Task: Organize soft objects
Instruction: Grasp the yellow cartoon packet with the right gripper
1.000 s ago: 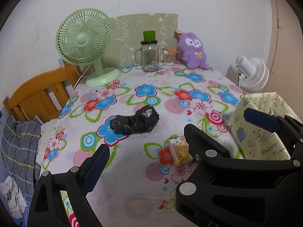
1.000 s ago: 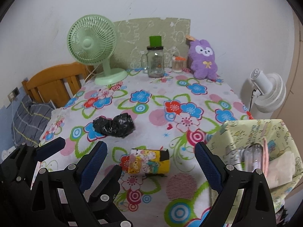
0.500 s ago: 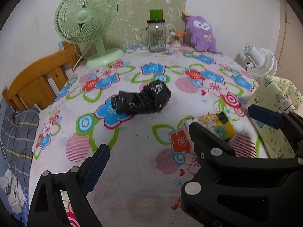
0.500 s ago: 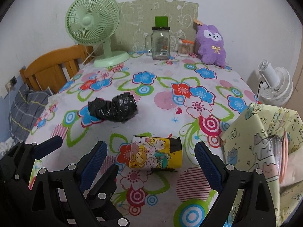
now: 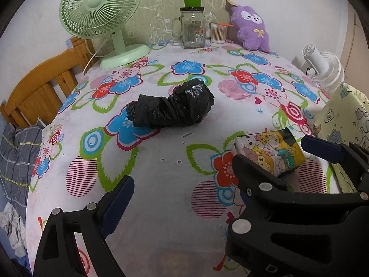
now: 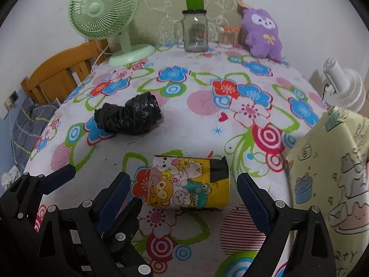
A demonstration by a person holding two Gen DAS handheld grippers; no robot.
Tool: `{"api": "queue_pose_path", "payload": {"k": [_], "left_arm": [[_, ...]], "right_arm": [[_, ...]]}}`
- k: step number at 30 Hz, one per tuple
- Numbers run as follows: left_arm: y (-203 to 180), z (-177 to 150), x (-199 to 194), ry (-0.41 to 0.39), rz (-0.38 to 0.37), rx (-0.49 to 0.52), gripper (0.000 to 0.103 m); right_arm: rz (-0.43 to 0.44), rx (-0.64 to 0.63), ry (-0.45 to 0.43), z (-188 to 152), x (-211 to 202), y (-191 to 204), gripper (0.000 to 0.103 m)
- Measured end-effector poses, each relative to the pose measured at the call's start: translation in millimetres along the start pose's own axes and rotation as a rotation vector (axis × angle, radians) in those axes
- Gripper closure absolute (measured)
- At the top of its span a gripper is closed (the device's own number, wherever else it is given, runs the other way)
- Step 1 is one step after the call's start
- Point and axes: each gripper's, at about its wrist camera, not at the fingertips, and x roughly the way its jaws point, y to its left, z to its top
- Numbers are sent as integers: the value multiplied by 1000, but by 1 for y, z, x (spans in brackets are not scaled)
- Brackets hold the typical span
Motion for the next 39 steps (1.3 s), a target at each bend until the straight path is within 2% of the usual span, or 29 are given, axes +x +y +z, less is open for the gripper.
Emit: {"api": "queue_pose_path", "payload": {"k": [2,7,13,26,30,36,39], "left_arm": [[0,0,3,7,3,1,9],[-2,0,9,26,6,6,9],[-4,0,10,29,11,9,9],[1,32,4,-54,70,34,9],[5,45,8,-54,64,28,9],[8,58,12,-69,85,39,9],[12,64,16,-77,101,13,9]], "right_arm": [[6,8,16,0,5,-1,9],[20,25,63,-1,15,-5,22],[1,6,78,1,17,-4,28],[1,49,-9,24,3,-5,28],[2,78,-37,34,1,-8,28],[-8,84,-52,47,5,-8,28],[-15,103,-65,53,9,-8,28]]}}
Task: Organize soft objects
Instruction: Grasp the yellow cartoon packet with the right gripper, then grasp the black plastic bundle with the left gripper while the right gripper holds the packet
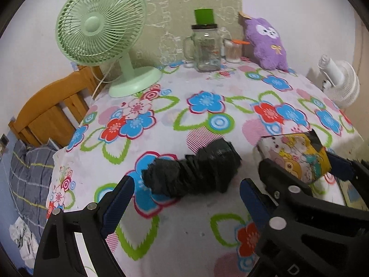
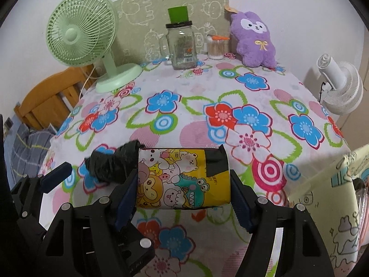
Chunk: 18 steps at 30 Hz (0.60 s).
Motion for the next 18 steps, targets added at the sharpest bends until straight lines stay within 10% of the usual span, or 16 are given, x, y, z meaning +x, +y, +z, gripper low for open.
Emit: {"api": "queue_pose_path", "payload": {"k": [11,18], "left_arm": [[-1,12,29,16,-8,-6,9],[0,9,48,73,-61,-33,36]], "right_arm": [[-48,21,-9,13,20,-3,28],[-56,33,40,10,37,-8,28]]}}
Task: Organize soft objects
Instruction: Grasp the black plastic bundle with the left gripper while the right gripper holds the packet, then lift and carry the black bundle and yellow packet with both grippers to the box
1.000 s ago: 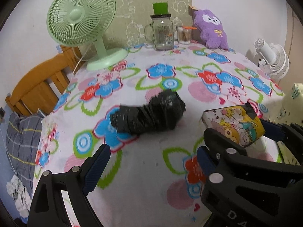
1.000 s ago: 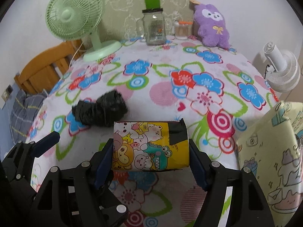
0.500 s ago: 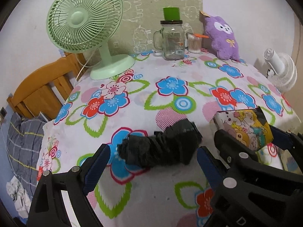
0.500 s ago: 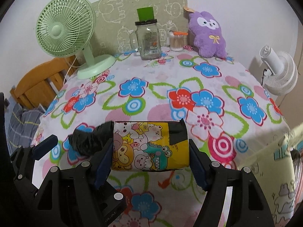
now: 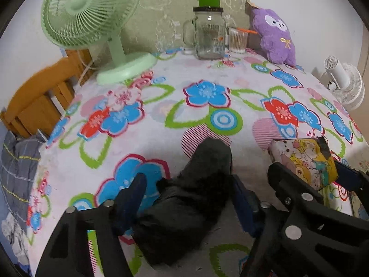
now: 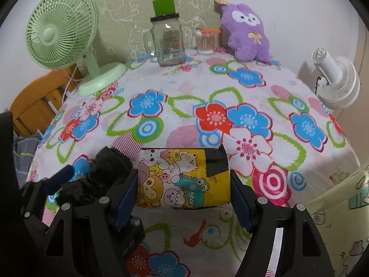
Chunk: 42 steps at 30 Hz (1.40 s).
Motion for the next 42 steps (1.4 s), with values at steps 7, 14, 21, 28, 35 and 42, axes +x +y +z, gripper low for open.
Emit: {"api": "queue_pose_path", "payload": {"k": [7,14,21,28,35,42], "left_arm": [[-6,-4,-5,6,-41,14,55],[-5,-11,-17,-1,-30,7,60],[-5,-20,-37,-17,-27,-17,61],[-8,-30,-61,-50,-9,-35,61],[-10,-42,-87,-84,-2,-74,61],[-15,-49,-114,-114,14,-84,61]], "right_arm": [[6,7,20,-3,5,-1,28],[4,-6,15,-7,-1,2,28],[10,-12,-4,-15,-18,3,28],[23,-23,-32,-24,-42,3,28],[33,-51,-60,-33,-68,2,27],[49,-67,-100,-41,-98,1,28]]}}
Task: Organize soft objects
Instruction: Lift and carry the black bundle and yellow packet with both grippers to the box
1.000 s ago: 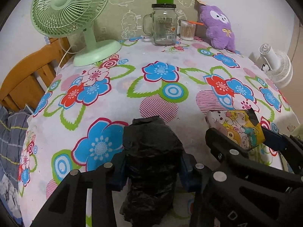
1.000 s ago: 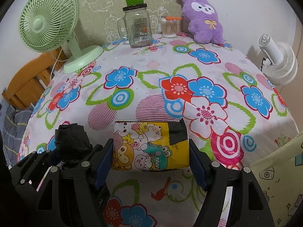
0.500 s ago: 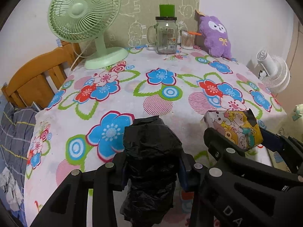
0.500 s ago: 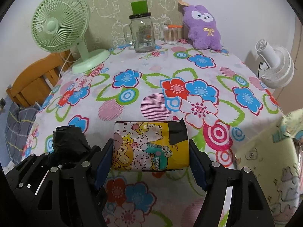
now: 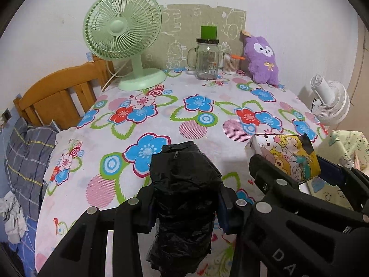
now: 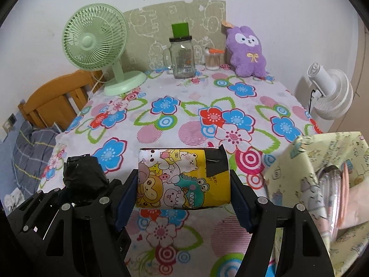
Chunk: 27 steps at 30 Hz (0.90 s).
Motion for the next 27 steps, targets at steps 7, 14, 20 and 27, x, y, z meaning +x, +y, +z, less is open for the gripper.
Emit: {"api": "queue_pose_path", "payload": {"k": [7,14,20,27], "left_arm": [[-4,-6,-28,-37,0,-11,61],[-10,-7,-53,-75,-7,-21,61],[-16,-7,-73,-112,1,-19,61],[-24,-3,-92,-141,7,-8,61]], "right_arm": [[10,-21,-40,-5,-29,-1,27],[18,-37,-79,-8,-56,-5,27],[23,-49,-117,-7,-80,-8,28],[27,-56,-149,-5,-102,-13,28]]}}
